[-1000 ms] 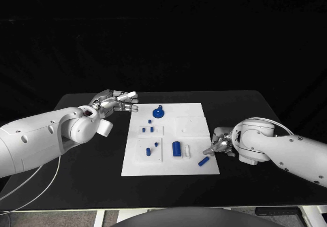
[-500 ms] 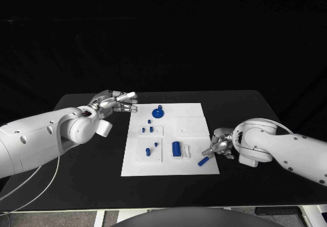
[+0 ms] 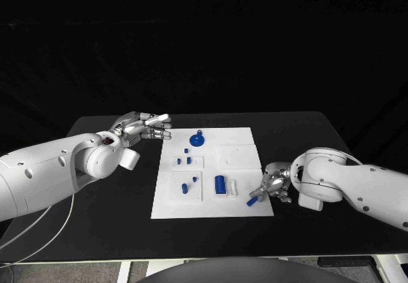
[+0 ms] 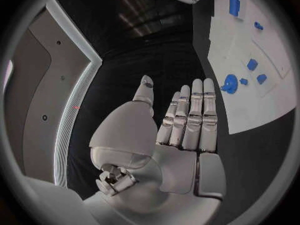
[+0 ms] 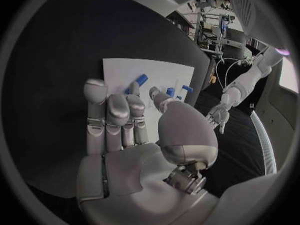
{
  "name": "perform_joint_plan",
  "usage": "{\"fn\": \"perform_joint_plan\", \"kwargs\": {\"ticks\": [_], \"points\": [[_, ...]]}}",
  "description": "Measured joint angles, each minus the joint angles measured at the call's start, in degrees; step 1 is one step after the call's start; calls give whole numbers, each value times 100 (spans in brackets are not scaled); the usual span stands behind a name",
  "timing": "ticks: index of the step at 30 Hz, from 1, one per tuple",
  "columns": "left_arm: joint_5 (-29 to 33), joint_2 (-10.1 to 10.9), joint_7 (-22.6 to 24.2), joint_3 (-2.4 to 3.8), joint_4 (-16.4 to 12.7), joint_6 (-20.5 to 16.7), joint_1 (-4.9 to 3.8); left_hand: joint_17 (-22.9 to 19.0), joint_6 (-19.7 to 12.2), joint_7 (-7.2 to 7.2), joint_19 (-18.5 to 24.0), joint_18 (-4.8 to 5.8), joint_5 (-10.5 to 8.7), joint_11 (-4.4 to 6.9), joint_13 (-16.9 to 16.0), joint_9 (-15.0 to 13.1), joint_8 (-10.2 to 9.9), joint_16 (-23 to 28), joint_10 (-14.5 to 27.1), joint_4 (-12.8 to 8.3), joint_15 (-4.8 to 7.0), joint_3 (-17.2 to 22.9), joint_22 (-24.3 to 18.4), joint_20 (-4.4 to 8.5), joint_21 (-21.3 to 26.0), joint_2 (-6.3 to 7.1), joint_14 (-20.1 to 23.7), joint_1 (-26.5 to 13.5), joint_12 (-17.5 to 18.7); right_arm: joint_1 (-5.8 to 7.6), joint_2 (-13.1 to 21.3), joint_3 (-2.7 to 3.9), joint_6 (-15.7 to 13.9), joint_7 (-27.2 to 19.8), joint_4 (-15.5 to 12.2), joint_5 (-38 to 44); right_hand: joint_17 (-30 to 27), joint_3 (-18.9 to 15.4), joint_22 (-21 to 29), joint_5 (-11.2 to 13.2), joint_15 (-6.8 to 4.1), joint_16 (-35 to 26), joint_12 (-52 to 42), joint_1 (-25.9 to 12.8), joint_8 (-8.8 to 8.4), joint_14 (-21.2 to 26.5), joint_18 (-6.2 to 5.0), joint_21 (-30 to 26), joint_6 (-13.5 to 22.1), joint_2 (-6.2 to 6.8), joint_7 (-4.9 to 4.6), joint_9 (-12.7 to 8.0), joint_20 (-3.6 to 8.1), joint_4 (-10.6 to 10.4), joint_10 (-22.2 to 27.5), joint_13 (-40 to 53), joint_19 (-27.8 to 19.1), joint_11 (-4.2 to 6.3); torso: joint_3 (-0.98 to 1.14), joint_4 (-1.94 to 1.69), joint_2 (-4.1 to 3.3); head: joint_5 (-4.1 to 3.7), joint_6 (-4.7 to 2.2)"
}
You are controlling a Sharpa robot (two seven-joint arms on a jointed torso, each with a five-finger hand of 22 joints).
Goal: Assemble the parts on the task board
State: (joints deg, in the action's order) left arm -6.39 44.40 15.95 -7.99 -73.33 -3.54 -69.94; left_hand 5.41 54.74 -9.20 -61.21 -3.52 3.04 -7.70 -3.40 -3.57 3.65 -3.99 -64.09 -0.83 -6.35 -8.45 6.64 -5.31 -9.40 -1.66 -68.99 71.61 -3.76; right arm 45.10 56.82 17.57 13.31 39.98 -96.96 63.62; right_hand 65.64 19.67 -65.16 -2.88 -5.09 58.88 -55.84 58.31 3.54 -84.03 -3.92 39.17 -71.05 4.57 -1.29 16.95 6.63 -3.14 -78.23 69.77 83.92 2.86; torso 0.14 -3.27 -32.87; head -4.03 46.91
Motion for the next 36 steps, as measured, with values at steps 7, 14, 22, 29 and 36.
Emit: {"fn": "perform_joint_plan", "kwargs": {"ticks": [7, 14, 22, 29, 36], "points": [[-4, -2, -16, -1, 4, 1, 0, 0, 0, 0, 0, 0, 0, 0, 0, 0, 0, 0, 0, 0, 0, 0, 0, 0, 0, 0, 0, 0, 0, -13, 7, -3, 144, 1, -35, -67, 14, -112, 11, 0, 0, 24, 45, -23, 0, 0, 0, -23, 0, -67, 0, -50, 0, 49, 0, -32, 0, 0, 2, -1, -2, 0, 7], [-9, -14, -27, -2, 6, 5, 0, -1, 0, 0, 0, 0, 0, 0, 0, 0, 0, 0, 0, 16, 0, 16, 0, 0, 0, 0, 0, 0, 0, -23, -75, -72, 172, 2, 18, 75, -7, -114, 27, 0, 19, 24, -6, -23, -1, 19, 1, -44, 427, -67, -167, -403, 0, 20, -42, 28, 0, -79, 3, -1, -2, 0, 7], [-15, -17, -38, -4, 8, 10, 0, -1, 0, 0, 0, 0, 0, 0, 0, 0, 0, 0, 0, 33, 0, -1, 0, 0, 0, 0, 0, 0, 0, -19, -214, -161, 47, -22, 93, 449, -17, -76, 27, 0, 39, 24, -28, -21, 45, -1, 1, -44, 445, -16, -241, -596, -51, -18, -30, 44, 11, -94, 6, -4, -2, 2, 3], [-19, -28, -49, -7, 12, 19, 0, -1, 0, 0, 0, 0, 0, 0, 0, -5, 0, 0, 0, 48, 0, 15, -5, 0, 23, 0, 0, 0, 0, -81, -343, -186, -195, -47, 161, 820, -35, -28, 33, 0, 39, 24, -28, -13, 28, -1, 0, -44, 434, 36, -250, 1746, -51, -65, -30, 43, 11, -94, 5, -4, -3, 7, 4], [-25, -50, -62, -9, 17, 38, 0, -1, 0, 0, 0, 0, 0, 0, 0, -5, 0, 0, 0, 47, 0, 15, -5, 0, 23, 0, 0, 0, 0, -114, -451, -197, -504, -47, 166, 1077, -45, 86, 44, 0, 39, 24, -28, 49, 29, 0, 0, -44, 410, 249, -234, 2044, -51, -264, -31, 43, 11, -95, 3, -1, -4, 19, -5]]}}
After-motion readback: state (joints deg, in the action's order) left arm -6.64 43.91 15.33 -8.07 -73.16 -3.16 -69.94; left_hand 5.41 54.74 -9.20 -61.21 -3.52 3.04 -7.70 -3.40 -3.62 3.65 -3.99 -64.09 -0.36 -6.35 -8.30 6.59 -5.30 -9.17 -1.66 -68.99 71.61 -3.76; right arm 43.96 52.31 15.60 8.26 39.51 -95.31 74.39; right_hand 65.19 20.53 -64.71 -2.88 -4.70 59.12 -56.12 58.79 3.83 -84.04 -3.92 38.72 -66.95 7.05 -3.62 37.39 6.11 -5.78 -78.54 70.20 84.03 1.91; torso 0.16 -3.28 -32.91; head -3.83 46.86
